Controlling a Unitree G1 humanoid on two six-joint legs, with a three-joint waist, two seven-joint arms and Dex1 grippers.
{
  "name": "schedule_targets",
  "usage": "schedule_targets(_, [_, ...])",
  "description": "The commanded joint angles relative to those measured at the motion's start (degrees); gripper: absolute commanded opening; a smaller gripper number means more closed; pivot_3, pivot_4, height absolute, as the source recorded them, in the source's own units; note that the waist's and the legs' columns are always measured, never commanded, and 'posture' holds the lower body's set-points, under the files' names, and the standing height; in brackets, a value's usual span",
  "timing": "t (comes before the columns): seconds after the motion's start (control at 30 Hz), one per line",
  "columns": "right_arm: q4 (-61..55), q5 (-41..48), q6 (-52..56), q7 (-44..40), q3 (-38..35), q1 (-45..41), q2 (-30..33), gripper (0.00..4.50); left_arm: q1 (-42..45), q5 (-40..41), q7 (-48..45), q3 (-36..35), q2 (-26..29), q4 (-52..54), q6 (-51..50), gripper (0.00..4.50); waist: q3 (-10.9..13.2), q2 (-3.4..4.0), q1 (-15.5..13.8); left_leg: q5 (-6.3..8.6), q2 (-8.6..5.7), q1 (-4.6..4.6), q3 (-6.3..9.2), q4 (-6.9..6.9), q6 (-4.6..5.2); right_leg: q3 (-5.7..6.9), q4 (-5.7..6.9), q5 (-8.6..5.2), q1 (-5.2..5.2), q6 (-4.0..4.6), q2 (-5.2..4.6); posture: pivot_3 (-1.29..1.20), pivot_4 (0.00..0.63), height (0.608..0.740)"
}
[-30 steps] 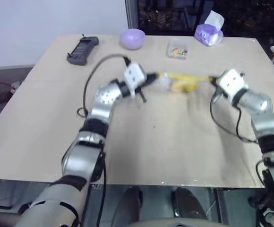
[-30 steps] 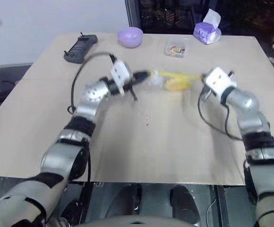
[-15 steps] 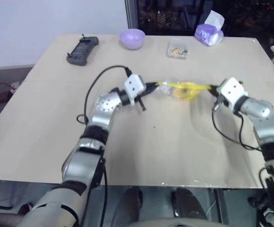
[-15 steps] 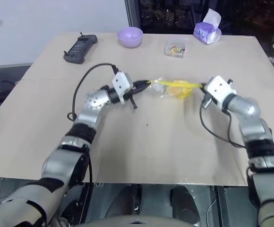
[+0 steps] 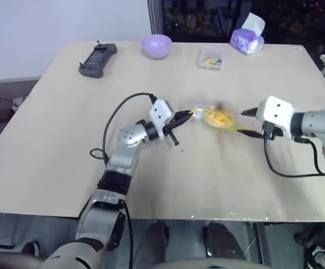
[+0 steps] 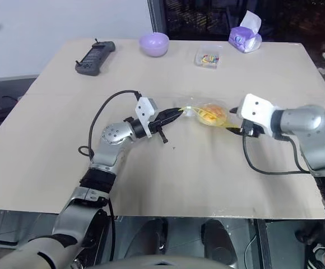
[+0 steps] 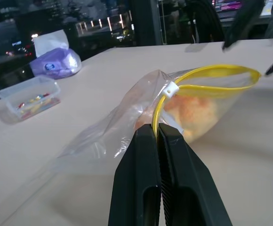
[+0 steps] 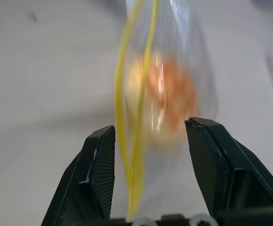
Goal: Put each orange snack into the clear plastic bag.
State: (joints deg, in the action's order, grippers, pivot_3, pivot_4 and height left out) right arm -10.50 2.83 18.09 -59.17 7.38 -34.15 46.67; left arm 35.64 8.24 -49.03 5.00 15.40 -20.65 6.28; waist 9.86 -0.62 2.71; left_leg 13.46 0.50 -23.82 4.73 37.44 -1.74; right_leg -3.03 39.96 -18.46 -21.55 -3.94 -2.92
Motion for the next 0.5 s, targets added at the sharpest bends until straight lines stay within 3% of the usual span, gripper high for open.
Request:
schedule_targets(0.03, [-2.80, 0.33, 1.56, 6.24, 2.40, -5.68, -8.88, 2.58, -0.47, 1.05, 0.41, 0.49, -0.46, 4.69, -1.63, 0.00, 0.00, 0.00, 0.23, -0.01, 0.00, 0.02, -0.01, 0.00, -0.01, -0.01, 0.02, 0.00, -0.01, 0.00, 0.00, 0.00, 0.150, 0.740])
schedule_targets(0.23, [-0.81, -6.16, -0.66, 11.36, 7.82, -7.89, -15.22, 2.58, -1.12, 1.31, 0.60, 0.86, -0.27, 6.89, -3.57, 0.00, 0.00, -0.02, -0.92, -0.09, -0.14, -0.12, 0.14, 0.01, -0.15, 0.16, -0.09, 0.00, -0.01, 0.00, -0.12, 0.00, 0.150, 0.740])
schedule_targets(0.47, [1.79, -10.44, -4.99, 11.12, 9.33, -8.68, -13.46, 2.58, -1.46, 1.42, 0.00, 1.11, 0.58, 7.66, -4.20, 0.00, 0.00, -0.01, -0.43, -0.09, -0.12, -0.10, 0.17, -0.01, -0.15, 0.20, -0.06, 0.00, -0.01, 0.00, -0.09, 0.00, 0.150, 0.740])
schedule_targets(0.5, [1.88, -10.52, -5.22, 11.00, 9.34, -8.69, -13.41, 1.99, -1.45, 1.40, -0.02, 1.15, 0.64, 7.66, -4.22, 0.00, 0.00, -0.01, -0.38, -0.09, -0.12, -0.10, 0.17, -0.01, -0.15, 0.19, -0.06, 0.00, -0.01, 0.01, -0.09, 0.00, 0.150, 0.740])
